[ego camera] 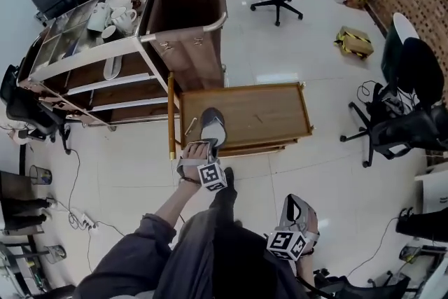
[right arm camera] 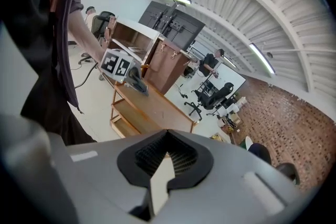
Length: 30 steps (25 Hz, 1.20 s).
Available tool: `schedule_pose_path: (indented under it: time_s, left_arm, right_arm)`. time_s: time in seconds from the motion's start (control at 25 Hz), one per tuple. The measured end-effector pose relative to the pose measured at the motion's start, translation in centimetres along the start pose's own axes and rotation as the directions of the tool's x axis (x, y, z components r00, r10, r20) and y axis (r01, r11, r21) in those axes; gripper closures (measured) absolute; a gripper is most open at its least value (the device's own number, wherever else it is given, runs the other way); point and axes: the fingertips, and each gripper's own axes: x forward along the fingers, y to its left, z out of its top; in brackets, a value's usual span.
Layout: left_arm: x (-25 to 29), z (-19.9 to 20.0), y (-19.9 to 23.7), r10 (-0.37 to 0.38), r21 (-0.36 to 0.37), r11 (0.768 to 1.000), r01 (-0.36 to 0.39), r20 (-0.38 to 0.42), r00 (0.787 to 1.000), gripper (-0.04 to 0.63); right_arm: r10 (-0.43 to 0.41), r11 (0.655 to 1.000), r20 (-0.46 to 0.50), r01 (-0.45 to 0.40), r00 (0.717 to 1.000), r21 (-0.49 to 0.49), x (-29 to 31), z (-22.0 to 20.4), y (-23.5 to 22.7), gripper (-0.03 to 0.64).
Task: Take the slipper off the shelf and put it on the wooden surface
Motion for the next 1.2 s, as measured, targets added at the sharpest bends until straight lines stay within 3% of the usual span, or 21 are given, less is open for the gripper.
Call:
schedule_pose_path:
  time_s: [0.12, 0.2, 0.28, 0.36, 0.4, 0.44, 0.48, 0.52, 0.56, 0.76, 0.84, 0.92, 1.12, 1.2]
  left_arm:
    - [5.4, -1.0, -2.2, -0.183, -0.059, 0.982, 0.182, -0.013, 0.983, 0.505]
    - [7.5, -1.3, -4.7, -0.359, -0.115, 0.927, 0.357, 0.0, 0.933, 0.436]
    - [8.3, -1.3, -7.4, -0.531, -0.203, 0.826, 0.526, 0.036, 0.847, 0.376]
    - [8.3, -1.3, -9.2, -0.647, -0.326, 0.697, 0.639, 0.099, 0.756, 0.359]
    - [8.2, -1.2, -9.4, -0.674, -0.384, 0.637, 0.668, 0.143, 0.725, 0.322]
    - [8.1, -1.1, -9.2, -0.682, -0.427, 0.593, 0.682, 0.184, 0.708, 0.311]
    - [8.0, -1.0, -8.6, -0.679, -0.45, 0.571, 0.686, 0.211, 0.704, 0.308]
    - [7.8, -1.0, -7.9, -0.667, -0.459, 0.571, 0.681, 0.225, 0.71, 0.286]
    - [7.5, -1.0, -7.1, -0.646, -0.461, 0.587, 0.666, 0.228, 0.728, 0.259]
    - [3.8, -1.7, -2.6, -0.443, -0.5, 0.729, 0.468, 0.177, 0.879, 0.265]
    - [0.9, -1.6, -1.6, -0.35, -0.528, 0.763, 0.373, 0.147, 0.925, 0.268]
    - [-3.4, -1.2, -3.1, -0.295, -0.559, 0.766, 0.318, 0.134, 0.946, 0.276]
    - [-15.9, 2.0, -10.7, -0.188, -0.649, 0.726, 0.227, 0.131, 0.973, 0.282]
    - [-19.8, 3.0, -13.7, -0.14, -0.659, 0.729, 0.185, 0.122, 0.983, 0.287]
  right_arm:
    - [-0.001, 1.0, 0.0, 0.001, 1.0, -0.023, 3.5, 2.6, -2.8, 0.617]
    - [0.008, 1.0, 0.0, -0.008, 1.0, -0.03, 5.8, 4.4, -3.9, 0.616]
    - [0.023, 0.999, -0.004, -0.024, 1.0, -0.03, 7.6, 5.7, -4.5, 0.617]
    - [0.045, 0.998, -0.004, -0.046, 0.999, -0.034, 9.1, 6.8, -4.8, 0.616]
    - [0.056, 0.998, 0.0, -0.056, 0.998, -0.04, 9.6, 7.4, -4.7, 0.617]
    - [0.065, 0.997, 0.007, -0.065, 0.998, -0.048, 10.1, 7.9, -4.7, 0.617]
    - [0.073, 0.996, 0.017, -0.072, 0.997, -0.056, 10.6, 8.4, -4.6, 0.617]
    - [0.081, 0.995, 0.027, -0.079, 0.996, -0.065, 10.9, 8.8, -4.4, 0.617]
    - [0.09, 0.994, 0.036, -0.087, 0.995, -0.073, 11.1, 9.0, -4.2, 0.615]
    - [0.142, 0.982, 0.107, -0.127, 0.984, -0.139, 10.3, 9.6, -2.5, 0.617]
    - [0.166, 0.975, 0.152, -0.14, 0.974, -0.172, 9.1, 9.9, -1.6, 0.616]
    - [0.204, 0.964, 0.173, -0.167, 0.963, -0.205, 6.9, 8.7, 0.4, 0.617]
    - [0.288, 0.935, 0.232, -0.22, 0.929, -0.279, 0.2, 4.9, 5.7, 0.617]
    - [0.312, 0.924, 0.24, -0.233, 0.919, -0.304, -2.3, 3.2, 7.8, 0.616]
